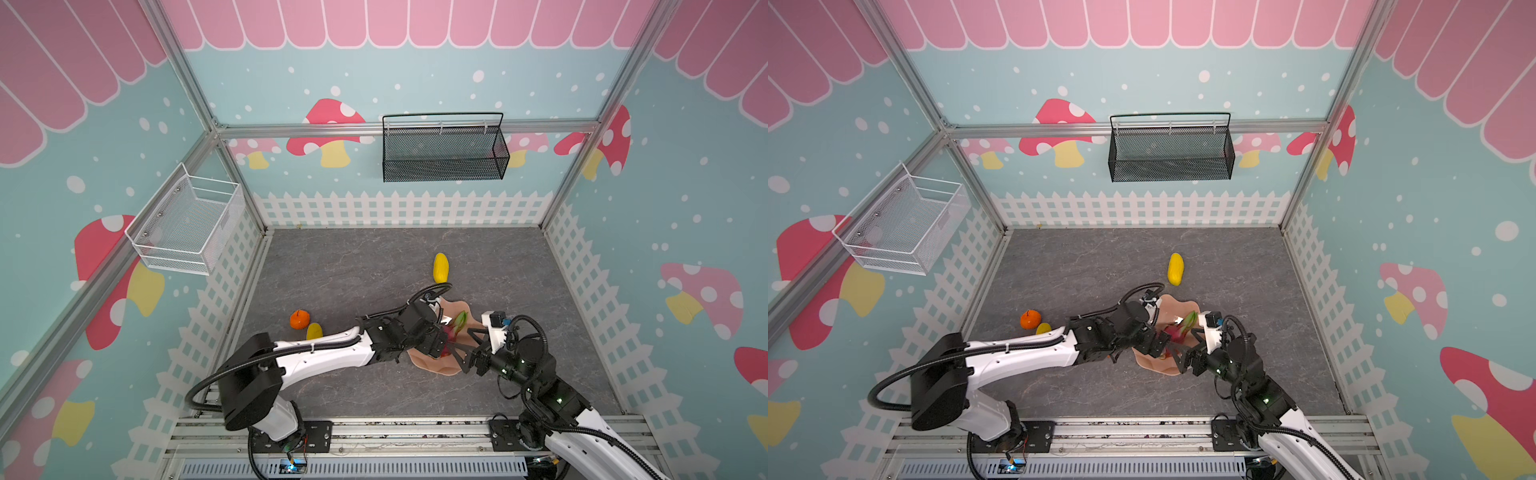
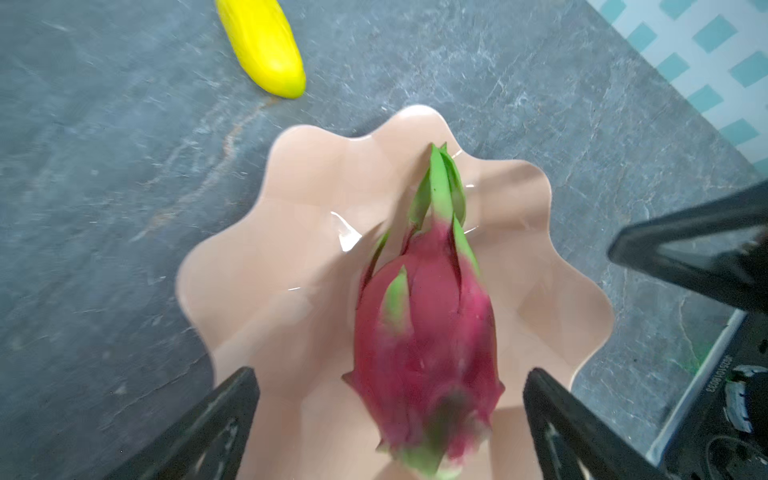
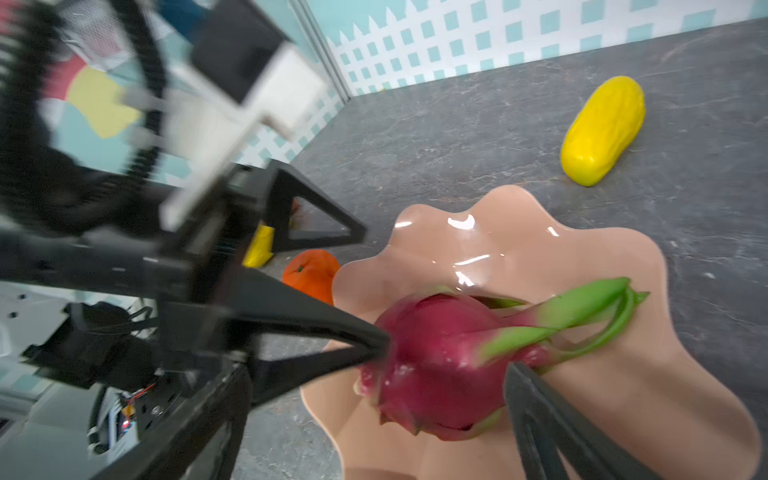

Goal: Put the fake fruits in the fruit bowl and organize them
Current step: 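Carry the dragon fruit with the left gripper to the right gripper over the bowl, then release the dragon fruit into the bowl and reach the left gripper to the tangerine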

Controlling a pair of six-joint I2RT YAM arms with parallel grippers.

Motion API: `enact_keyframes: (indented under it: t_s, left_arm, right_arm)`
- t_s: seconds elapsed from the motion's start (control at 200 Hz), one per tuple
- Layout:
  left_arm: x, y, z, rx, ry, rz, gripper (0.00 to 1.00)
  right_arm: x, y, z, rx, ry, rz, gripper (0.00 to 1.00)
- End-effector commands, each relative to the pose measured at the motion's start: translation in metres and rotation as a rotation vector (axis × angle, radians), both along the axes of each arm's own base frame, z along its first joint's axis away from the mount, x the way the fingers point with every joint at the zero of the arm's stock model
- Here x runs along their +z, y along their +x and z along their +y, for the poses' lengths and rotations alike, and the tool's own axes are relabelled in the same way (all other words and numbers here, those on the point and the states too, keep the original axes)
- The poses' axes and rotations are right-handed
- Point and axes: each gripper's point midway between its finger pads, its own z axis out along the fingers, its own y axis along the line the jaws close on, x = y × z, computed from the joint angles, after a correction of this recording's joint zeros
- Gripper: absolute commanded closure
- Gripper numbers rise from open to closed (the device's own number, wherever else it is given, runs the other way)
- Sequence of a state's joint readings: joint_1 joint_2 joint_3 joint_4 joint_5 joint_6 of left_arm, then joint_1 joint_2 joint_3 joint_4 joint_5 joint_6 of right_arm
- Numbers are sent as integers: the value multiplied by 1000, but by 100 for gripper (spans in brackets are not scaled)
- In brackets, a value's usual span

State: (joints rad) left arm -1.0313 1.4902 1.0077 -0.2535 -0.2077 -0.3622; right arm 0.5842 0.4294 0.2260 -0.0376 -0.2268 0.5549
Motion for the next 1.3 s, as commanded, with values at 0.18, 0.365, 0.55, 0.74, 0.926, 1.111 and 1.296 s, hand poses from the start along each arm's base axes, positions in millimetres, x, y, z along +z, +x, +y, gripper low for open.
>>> enact_keyframes:
  t_s: [0.18,0.365,0.55,0.74,0.926,1.111,1.296]
  left_arm:
    - [-21,-9,101,165,112,43,1]
    - [-55,-27,131,201,122,130,0]
    - [-70,-26,137,217,115,155,1]
    - [-85,-17,137,234,146,176,2]
    - [-90,-13,130,236,129,177,8]
    - [-78,-11,131,231,112,147,26]
    - [-34,-8,130,234,45,87,34]
  right_arm:
    - [-3,6,18,86,-50,4,2]
    - [11,10,40,194,-77,1,2]
    - [20,15,43,189,-61,-17,2]
    - [22,17,43,178,-62,-21,2]
    - [20,18,43,177,-65,-15,2]
    - [21,19,41,160,-62,-20,2]
    - [24,22,34,108,-50,-25,2]
